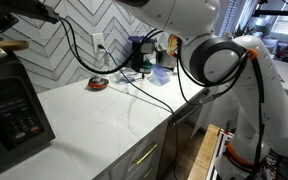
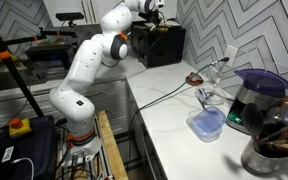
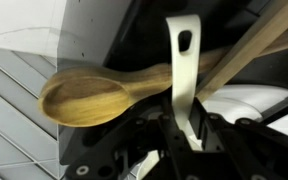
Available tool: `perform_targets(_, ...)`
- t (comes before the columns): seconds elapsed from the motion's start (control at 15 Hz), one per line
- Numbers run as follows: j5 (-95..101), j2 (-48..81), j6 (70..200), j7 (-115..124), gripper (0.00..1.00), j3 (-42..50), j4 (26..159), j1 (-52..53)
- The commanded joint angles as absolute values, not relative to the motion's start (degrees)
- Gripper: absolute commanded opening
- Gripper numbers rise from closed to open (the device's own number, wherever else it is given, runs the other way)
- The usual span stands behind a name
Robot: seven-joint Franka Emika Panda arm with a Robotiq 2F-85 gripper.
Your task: Put the white spoon on top of the oven
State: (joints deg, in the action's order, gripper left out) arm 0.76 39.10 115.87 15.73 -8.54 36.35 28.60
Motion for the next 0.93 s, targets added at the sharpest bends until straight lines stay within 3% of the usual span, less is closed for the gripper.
perform_targets(0.0, -0.3, 40.9, 116.8, 16.9, 0.54, -9.0, 34.8, 28.5)
perform_targets(0.4, 2.8, 37.2, 120.8, 17.0, 0.99, -7.3, 34.0, 29.7)
perform_targets(0.8, 16.6, 31.3, 126.5, 25.3, 1.00, 1.8, 35.7, 31.9)
perform_targets(0.87, 12.8, 33.0, 124.4, 21.9, 1.00, -1.2, 33.0, 30.7)
